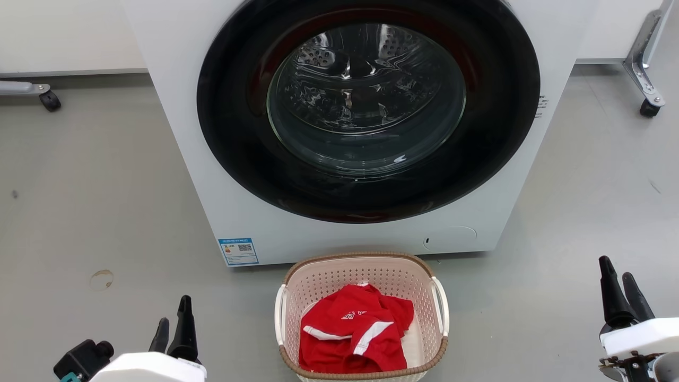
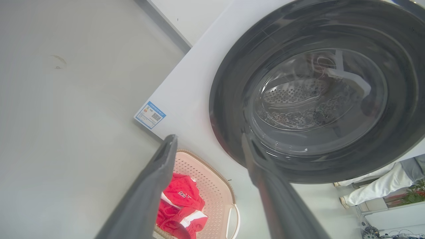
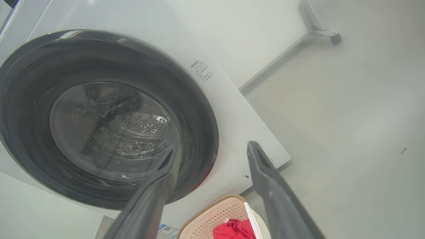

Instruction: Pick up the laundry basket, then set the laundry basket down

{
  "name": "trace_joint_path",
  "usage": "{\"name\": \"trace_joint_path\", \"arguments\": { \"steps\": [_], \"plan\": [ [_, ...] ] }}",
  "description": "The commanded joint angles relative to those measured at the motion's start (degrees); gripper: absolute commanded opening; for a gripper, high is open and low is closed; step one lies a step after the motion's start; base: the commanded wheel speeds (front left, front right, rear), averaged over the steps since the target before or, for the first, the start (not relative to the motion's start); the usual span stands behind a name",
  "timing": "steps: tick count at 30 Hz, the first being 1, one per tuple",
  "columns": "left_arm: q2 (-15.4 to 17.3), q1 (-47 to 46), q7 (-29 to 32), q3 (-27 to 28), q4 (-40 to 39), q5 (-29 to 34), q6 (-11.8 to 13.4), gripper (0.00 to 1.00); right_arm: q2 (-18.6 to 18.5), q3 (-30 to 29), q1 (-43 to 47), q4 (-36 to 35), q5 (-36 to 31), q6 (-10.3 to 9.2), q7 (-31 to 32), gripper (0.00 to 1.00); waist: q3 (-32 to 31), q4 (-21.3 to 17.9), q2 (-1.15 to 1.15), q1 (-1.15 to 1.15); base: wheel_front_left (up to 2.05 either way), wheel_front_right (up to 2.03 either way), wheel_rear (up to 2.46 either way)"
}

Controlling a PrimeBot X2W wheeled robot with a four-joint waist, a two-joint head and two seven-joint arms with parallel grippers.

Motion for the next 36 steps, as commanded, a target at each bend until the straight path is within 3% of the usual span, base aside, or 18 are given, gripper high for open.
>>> {"name": "trace_joint_path", "arguments": {
  "steps": [1,36],
  "plan": [
    [0.9,-0.6,-0.7,0.5,-1.8,1.7,0.6,1.00,-1.7,0.8,-3.2,-1.7,-2.0,0.20,-1.2,1.00,-0.1,0.0,0.00,0.00,0.00,0.00,0.00],
    [4.3,0.1,-6.1,-6.0,-4.8,19.7,8.4,1.00,-2.3,4.8,-4.4,-2.3,-22.2,0.29,-6.8,1.00,0.0,0.4,0.00,0.00,0.00,0.00,0.00]
  ]
}}
